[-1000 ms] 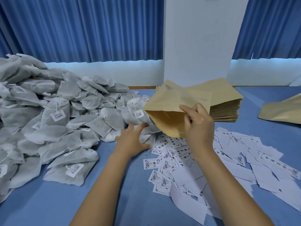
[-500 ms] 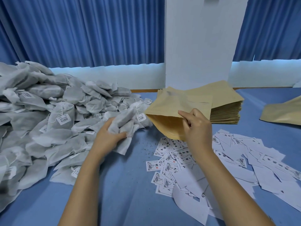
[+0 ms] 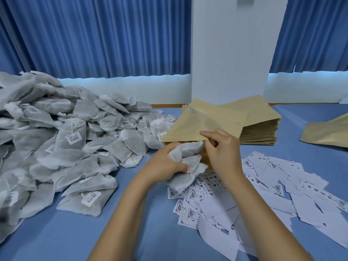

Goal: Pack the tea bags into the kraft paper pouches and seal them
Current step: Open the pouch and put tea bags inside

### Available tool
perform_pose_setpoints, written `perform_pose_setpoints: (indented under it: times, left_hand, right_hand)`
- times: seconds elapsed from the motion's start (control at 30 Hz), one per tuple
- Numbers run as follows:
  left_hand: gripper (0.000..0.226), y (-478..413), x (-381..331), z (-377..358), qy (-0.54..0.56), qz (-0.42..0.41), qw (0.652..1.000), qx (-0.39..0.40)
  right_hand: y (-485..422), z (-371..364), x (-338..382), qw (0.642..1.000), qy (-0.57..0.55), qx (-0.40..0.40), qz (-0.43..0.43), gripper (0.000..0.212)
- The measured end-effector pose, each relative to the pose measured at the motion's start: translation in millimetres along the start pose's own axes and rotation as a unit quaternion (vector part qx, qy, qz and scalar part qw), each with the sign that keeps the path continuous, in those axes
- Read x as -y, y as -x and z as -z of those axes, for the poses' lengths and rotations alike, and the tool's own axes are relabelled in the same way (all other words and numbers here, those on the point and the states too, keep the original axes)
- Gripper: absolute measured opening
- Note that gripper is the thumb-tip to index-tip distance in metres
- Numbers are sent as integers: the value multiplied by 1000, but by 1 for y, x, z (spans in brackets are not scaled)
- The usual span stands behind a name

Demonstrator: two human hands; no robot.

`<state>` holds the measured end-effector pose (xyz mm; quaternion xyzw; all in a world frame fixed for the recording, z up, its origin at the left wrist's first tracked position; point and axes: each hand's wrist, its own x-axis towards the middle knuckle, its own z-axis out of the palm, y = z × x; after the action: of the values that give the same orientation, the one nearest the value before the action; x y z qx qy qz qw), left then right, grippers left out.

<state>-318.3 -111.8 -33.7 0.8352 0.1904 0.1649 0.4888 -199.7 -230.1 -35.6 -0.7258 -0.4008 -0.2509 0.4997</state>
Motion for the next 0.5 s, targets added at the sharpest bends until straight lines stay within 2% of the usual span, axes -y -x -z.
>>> perform_pose_setpoints:
  times: [0.1,0.13,0.2,0.23,0.3,0.33,0.37,0.43,0.5]
  left_hand:
    - [35,-12,-6,-8,171,37,984,-30]
    - [24,-16,-8,-11,264,64,962,-22]
    - [4,-20,-12,-20,424,144,894,31]
    - [10,-22,-14,-26,469,176,864,52]
    - [40,-31,-17,-40,516,193,834,33]
    - [54,-36,-19,-47,525,178,832,8]
    - [57,-41,-22,-53,521,167,837,-22]
    - [44,-49,-24,-62,429,182,882,-74]
    - [39,-54,-20,-68,313,201,925,-75]
  right_hand:
    - [1,-3,6,1000,-1,18,13,24]
    - [1,-4,9,1000,-8,19,10,24]
    - [0,-5,13,999,-38,21,-17,24]
    - [0,-5,16,998,-55,25,-36,25]
    - [-1,-3,21,994,-78,42,-57,27]
    - [0,-2,23,994,-83,53,-57,27]
    - [1,-1,24,993,-81,65,-52,27]
    - [3,1,24,994,-65,80,-39,26]
    - [5,0,22,994,-59,83,-46,25]
